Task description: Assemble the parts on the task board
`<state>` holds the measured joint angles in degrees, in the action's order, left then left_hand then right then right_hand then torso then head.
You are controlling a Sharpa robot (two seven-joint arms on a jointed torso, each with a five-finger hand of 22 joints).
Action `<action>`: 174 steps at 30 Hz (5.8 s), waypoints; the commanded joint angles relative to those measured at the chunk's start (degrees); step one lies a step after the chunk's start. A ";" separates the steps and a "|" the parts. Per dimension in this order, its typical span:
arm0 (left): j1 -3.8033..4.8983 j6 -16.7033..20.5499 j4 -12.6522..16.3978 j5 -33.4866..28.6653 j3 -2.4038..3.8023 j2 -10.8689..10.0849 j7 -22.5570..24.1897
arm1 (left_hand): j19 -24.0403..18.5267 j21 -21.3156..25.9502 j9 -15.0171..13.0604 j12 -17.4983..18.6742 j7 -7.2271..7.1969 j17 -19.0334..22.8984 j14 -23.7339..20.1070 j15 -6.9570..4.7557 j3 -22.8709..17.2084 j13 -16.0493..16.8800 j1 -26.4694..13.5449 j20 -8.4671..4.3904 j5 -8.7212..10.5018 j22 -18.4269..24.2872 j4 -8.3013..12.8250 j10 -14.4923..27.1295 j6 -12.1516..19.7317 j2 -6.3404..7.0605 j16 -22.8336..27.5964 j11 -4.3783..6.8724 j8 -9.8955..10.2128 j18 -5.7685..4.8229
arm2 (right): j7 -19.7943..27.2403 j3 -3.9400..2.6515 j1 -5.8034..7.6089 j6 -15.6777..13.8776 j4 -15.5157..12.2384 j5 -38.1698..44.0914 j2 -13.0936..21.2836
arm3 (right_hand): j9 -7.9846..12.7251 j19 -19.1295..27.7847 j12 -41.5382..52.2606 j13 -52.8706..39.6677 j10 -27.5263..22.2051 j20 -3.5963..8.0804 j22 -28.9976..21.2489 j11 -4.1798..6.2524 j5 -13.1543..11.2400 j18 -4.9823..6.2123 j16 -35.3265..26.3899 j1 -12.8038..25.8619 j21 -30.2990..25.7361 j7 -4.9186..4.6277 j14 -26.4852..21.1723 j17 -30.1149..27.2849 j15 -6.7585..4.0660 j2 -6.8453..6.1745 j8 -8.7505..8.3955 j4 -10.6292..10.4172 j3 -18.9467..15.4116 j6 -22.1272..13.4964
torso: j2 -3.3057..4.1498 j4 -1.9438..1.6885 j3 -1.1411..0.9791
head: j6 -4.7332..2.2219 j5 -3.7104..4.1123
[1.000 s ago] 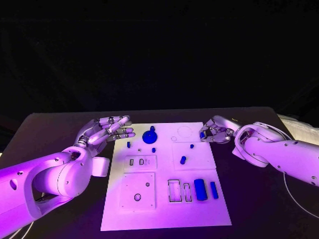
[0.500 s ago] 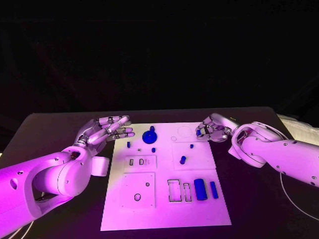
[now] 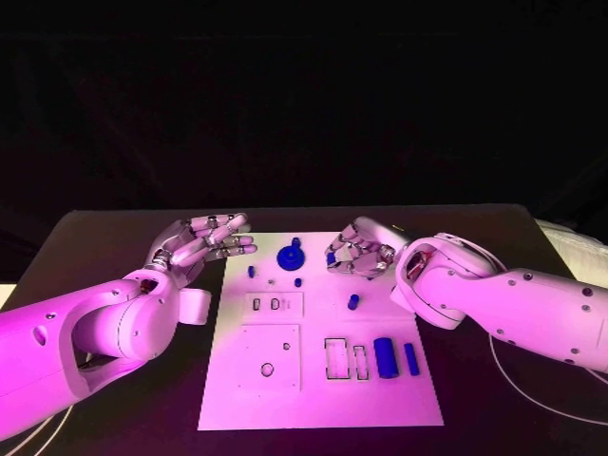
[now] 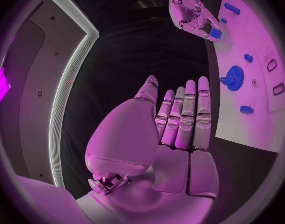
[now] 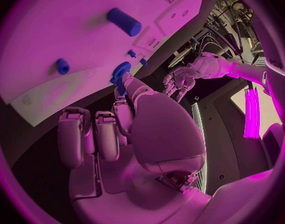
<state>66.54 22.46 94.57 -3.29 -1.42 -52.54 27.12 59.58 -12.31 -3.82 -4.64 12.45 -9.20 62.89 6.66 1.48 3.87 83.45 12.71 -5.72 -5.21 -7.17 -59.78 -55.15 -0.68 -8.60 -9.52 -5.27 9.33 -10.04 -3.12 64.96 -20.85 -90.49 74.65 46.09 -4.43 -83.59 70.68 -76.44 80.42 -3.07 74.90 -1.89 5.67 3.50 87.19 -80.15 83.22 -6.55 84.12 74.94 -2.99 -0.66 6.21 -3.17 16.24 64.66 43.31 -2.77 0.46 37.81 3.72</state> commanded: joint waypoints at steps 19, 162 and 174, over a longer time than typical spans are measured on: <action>0.02 -1.91 -0.33 -0.02 0.04 0.27 0.19 | 0.51 0.35 0.07 0.42 0.08 -0.10 0.41 0.18 0.03 -0.08 0.17 0.09 0.31 0.13 0.57 -0.15 -0.03 -0.68 0.29 -0.11 0.25 1.07 | -8.90 1.39 -4.72 3.09 -0.05 14.43 -10.10 | -0.78 0.27 -0.64 0.71 0.72 0.34 -0.24 1.25 0.78 -0.32 -0.44 0.46 -0.15 1.16 4.60 9.04 -0.36 1.33 0.20 0.51 0.59 0.93 | -0.17 -0.22 0.17 | 1.29 -1.77; 7.46 -33.90 -16.41 58.72 0.14 18.56 -67.75 | 27.46 -71.26 -24.16 -63.05 -10.19 -80.80 27.11 -11.88 14.96 58.98 -15.21 -11.76 2.96 -74.94 -9.32 -16.51 0.07 -3.32 -81.40 11.25 -30.20 -7.24 | 4.51 -0.19 2.39 -8.07 -10.48 -15.18 9.92 | 0.24 1.30 -9.60 6.97 -4.28 -1.52 -2.44 -1.03 4.53 0.12 -3.29 5.31 -1.61 -1.42 3.70 5.17 1.60 -3.85 -2.22 -4.69 -8.57 -6.93 | -2.02 1.25 -0.65 | 5.32 -2.97; 7.48 -34.46 -17.51 58.79 0.13 20.08 -67.47 | 27.52 -71.40 -25.31 -63.24 -10.27 -80.80 27.11 -11.95 14.71 59.21 -13.89 -11.84 2.88 -75.19 -9.04 -16.58 0.61 -3.98 -81.40 11.33 -30.96 -7.28 | 4.44 -0.19 2.39 -7.62 -10.22 -15.14 9.57 | 0.24 1.30 -9.60 6.97 -4.28 -1.52 -2.44 -1.03 4.53 0.12 -3.29 5.31 -1.61 -1.42 3.70 5.17 1.60 -3.85 -2.22 -4.69 -8.57 -6.93 | -2.03 1.36 -0.73 | 5.80 -2.94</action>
<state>73.93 -10.68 77.10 55.05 -1.33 -32.69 -39.79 84.04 -83.43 -29.08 -67.68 2.12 -74.92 83.97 -4.80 16.12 63.00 69.05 1.33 -3.06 -74.93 -16.42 -76.16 -55.04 -4.53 -89.83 1.75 -35.83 2.68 -5.47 -3.31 67.34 -29.45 -100.73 59.07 55.75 -4.12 -82.56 61.40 -69.52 76.53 -4.53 72.56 -2.94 9.98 3.50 84.22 -74.97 81.89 -8.14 83.92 74.93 -1.53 -4.85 3.74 -7.82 8.06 57.36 41.28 -1.43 -0.24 43.51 0.71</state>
